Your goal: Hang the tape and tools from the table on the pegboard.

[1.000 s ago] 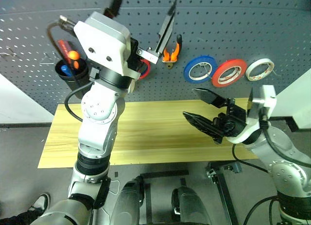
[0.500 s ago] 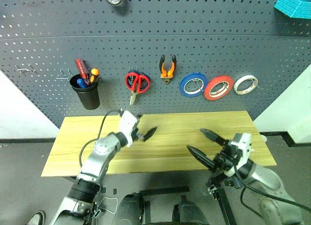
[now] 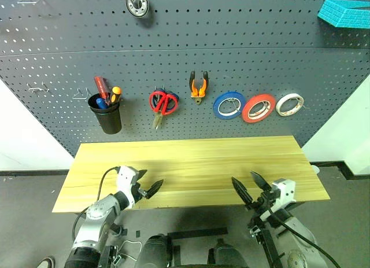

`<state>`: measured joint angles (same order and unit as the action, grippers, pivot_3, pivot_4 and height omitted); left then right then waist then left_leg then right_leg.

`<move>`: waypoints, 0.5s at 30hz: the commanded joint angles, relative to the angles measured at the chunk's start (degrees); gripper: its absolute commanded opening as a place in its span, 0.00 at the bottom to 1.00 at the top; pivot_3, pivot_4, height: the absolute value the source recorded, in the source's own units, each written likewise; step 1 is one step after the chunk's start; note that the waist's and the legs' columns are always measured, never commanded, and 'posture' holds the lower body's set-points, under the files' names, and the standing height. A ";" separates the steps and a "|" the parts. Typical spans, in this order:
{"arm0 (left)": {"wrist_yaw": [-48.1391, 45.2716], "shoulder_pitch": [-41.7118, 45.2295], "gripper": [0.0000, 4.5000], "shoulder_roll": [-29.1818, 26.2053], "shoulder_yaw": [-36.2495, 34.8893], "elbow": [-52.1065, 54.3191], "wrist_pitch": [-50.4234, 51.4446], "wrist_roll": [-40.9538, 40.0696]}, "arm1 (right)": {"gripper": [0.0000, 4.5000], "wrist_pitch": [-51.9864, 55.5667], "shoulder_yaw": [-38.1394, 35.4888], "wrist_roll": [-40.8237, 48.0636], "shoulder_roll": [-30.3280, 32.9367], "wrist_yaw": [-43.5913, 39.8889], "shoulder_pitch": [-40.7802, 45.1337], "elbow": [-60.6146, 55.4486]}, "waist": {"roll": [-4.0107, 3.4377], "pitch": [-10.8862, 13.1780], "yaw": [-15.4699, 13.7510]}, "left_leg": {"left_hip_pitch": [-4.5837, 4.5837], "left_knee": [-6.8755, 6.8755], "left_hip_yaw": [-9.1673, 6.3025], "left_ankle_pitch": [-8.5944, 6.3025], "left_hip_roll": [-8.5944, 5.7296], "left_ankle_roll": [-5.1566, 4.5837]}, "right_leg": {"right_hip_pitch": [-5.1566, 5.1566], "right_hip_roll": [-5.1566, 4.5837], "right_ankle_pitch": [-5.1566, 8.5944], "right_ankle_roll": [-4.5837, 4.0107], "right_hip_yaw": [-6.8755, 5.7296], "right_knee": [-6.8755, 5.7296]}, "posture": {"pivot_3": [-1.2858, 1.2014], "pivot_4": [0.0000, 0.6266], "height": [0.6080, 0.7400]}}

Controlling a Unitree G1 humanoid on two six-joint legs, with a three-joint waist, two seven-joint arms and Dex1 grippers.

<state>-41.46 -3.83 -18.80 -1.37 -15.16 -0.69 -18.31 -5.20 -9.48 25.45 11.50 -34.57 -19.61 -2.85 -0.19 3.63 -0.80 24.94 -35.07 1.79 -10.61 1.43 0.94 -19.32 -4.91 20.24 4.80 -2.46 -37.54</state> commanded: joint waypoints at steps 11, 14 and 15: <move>-5.20 2.31 0.99 3.14 -0.26 -7.67 -2.95 -0.09 | 1.00 -3.59 0.09 -0.55 0.03 -1.47 1.98 1.13 | -0.29 -0.87 0.02 | -0.12 0.00 0.17 -0.04 0.03 -0.10 | 0.02 -0.04 -0.04 -0.05 0.05 -0.02 | 0.53 0.00 0.80; -7.19 2.47 0.99 3.38 -0.14 -8.96 -3.02 -0.50 | 1.00 -2.92 -0.13 -0.01 -0.01 -1.56 2.27 0.64 | -0.31 -0.92 0.03 | -0.13 -0.02 0.19 -0.05 0.03 -0.12 | 0.02 -0.05 -0.04 -0.05 0.07 -0.02 | 0.53 0.00 0.80; -7.79 2.53 0.99 3.56 -0.07 -9.55 -3.27 -0.55 | 1.00 -2.90 -0.11 -0.12 -0.10 -1.55 2.43 0.73 | -0.29 -0.97 0.04 | -0.13 -0.03 0.19 -0.05 0.03 -0.12 | 0.02 -0.05 -0.04 -0.06 0.07 -0.02 | 0.53 0.00 0.80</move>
<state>-47.82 -1.99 -15.38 -0.96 -24.77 -2.38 -18.05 -7.85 -9.33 24.06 11.22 -35.78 -17.87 0.13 -0.49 2.66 -0.76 24.78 -35.11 1.98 -10.67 1.46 0.82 -19.27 -4.96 20.20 4.73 -2.37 -37.56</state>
